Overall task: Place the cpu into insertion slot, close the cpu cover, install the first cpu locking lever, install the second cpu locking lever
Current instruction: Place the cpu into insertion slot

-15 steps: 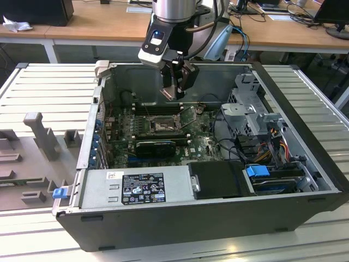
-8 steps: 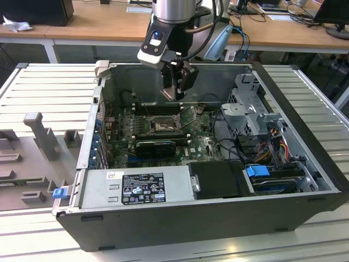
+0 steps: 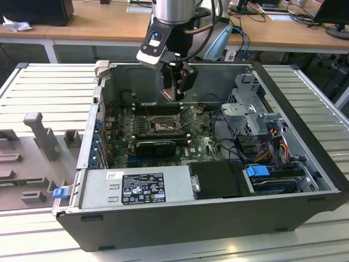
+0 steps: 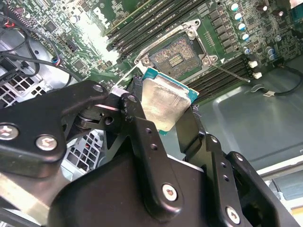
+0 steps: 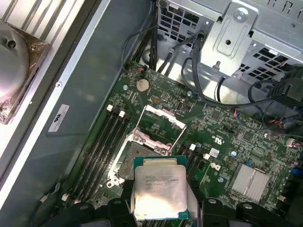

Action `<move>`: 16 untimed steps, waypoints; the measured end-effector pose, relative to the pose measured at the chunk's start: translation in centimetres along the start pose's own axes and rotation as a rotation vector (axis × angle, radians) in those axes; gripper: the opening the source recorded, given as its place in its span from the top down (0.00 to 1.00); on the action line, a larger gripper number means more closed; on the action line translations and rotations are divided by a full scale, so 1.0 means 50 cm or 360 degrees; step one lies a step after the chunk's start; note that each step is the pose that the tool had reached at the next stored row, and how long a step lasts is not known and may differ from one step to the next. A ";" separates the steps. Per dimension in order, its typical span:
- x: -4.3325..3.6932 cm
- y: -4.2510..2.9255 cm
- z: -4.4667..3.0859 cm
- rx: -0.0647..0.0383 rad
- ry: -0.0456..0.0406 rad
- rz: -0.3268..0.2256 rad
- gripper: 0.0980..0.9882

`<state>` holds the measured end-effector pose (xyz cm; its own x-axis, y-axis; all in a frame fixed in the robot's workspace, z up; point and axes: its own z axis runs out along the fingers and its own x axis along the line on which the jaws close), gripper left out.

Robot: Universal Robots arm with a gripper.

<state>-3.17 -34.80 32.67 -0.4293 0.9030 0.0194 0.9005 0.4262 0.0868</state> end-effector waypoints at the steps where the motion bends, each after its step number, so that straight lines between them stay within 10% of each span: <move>1: 0.000 0.000 0.000 0.0000 0.0000 0.0003 0.52; 16: 0.000 0.000 0.006 -0.0001 -0.0006 0.0068 0.52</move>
<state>-3.17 -34.80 32.38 -0.3904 0.9204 0.0194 0.9178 0.3875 0.0867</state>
